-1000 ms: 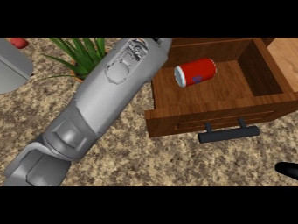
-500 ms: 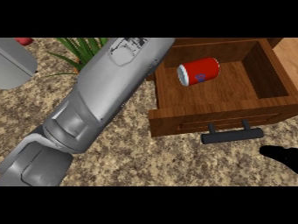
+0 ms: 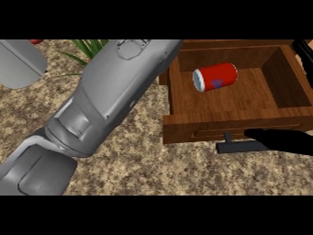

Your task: Pick up the can, place it into the drawer and close the drawer

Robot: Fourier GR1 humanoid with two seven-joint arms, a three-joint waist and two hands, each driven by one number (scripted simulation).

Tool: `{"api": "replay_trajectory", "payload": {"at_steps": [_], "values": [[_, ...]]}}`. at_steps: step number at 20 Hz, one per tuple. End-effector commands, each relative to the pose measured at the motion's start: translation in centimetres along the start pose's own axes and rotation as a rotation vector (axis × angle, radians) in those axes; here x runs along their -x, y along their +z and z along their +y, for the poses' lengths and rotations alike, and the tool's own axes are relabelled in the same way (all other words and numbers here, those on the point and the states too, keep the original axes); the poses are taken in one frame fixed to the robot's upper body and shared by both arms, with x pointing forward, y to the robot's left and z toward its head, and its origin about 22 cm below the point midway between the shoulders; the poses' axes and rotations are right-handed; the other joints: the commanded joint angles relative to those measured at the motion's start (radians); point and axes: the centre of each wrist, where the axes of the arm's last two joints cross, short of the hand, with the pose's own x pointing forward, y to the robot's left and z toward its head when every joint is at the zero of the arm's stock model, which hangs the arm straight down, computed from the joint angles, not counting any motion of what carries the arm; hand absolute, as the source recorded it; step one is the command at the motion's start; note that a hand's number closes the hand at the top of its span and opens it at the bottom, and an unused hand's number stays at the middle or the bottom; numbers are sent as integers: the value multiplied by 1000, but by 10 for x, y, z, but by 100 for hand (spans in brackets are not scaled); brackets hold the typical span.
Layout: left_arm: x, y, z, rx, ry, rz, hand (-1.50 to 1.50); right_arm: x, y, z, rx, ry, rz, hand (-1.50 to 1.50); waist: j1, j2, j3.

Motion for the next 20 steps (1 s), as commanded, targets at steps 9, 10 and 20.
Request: {"api": "replay_trajectory", "payload": {"at_steps": [9,10,20], "values": [[-3,-9,7,42,1,8,-150,50,-33,90,-129,326,5,-150,58,-13,-1],[-5,-7,1,12,-2,-20,-150,38,-58,89,-123,336,-18,-150,51,-7,0],[8,-17,36,12,-1,-2,-150,70,-79,160,-80,416,30,-150,100,-21,-1]]}}
